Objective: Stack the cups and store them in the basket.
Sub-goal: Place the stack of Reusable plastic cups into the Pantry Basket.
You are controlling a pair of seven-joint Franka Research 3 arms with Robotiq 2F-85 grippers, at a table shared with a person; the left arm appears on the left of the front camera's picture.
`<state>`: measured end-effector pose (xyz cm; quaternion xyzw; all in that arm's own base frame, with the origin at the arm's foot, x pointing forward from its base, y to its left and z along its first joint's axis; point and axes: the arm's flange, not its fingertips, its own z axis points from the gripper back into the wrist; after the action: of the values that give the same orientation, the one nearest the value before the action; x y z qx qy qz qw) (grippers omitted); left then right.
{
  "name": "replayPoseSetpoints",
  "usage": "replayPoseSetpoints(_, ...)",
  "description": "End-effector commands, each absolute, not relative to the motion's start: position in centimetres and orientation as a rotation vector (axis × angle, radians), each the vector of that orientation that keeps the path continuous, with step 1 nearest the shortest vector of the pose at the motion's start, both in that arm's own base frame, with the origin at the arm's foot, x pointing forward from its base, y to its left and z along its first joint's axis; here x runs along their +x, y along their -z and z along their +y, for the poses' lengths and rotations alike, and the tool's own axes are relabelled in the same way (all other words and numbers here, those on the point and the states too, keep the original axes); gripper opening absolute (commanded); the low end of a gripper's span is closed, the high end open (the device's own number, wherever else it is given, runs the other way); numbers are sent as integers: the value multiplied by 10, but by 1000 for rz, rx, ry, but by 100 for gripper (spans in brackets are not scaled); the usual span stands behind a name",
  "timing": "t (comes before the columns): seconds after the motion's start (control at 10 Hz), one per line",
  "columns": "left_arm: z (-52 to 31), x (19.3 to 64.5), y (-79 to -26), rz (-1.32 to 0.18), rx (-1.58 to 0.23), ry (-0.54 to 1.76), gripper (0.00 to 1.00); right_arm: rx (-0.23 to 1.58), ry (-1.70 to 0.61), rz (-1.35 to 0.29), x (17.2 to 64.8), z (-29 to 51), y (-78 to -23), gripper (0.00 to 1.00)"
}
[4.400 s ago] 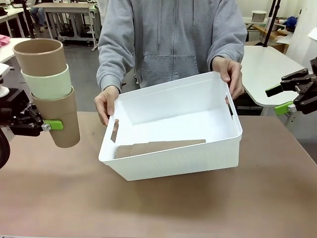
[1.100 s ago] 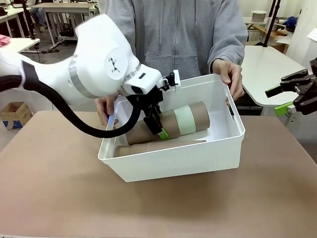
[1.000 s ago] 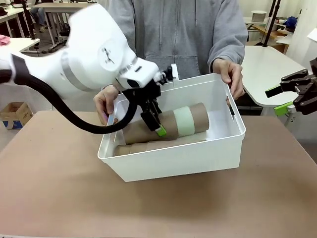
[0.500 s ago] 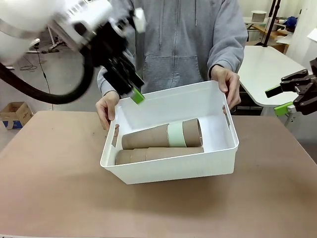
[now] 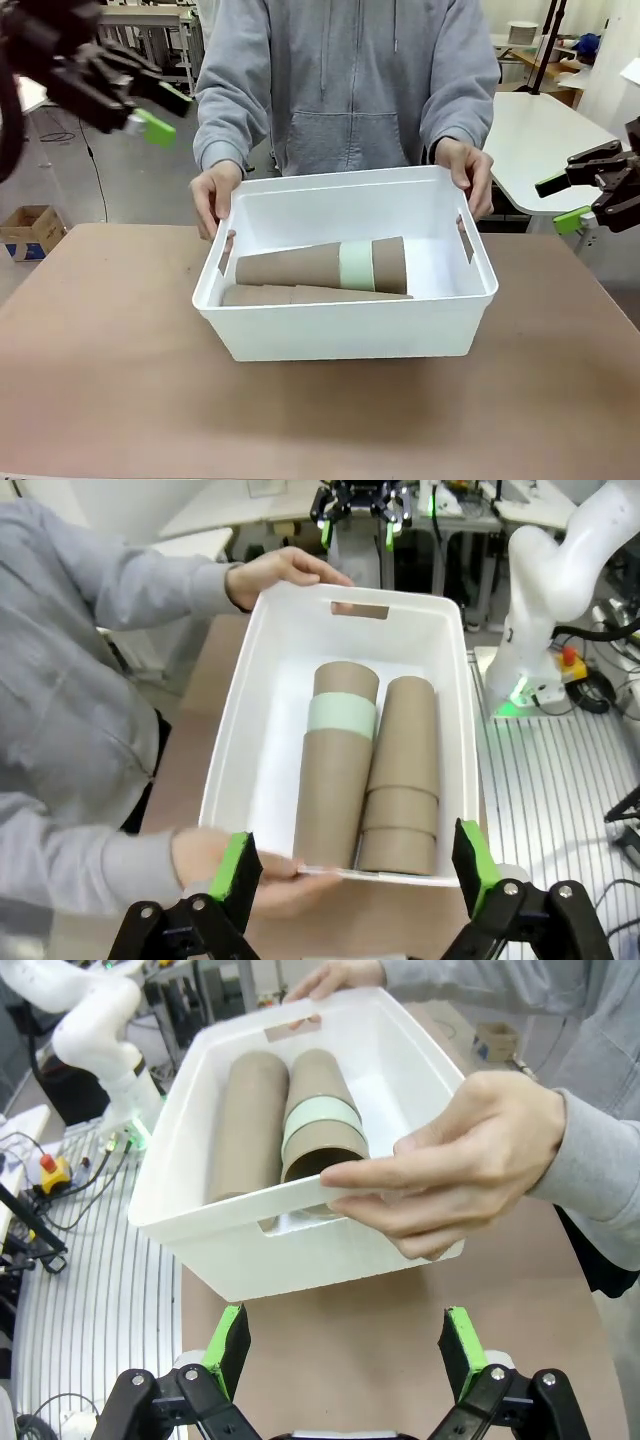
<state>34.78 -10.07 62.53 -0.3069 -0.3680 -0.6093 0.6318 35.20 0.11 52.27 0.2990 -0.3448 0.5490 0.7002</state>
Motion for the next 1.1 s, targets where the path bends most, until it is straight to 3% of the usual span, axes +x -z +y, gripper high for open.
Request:
replayPoseSetpoints(0.0,-64,339,-605,-903,-760,1379,100,681,-1201,-778,351,3,-524,100)
replayPoseSetpoints(0.4,-13,325,-595,-961,-786,1358,100,681,-1201,-778,351,3,-524,100)
replayPoseSetpoints(1.0,-15,332,-596,-918,-762,1343,100,681,-1201,-778,351,3,-524,100)
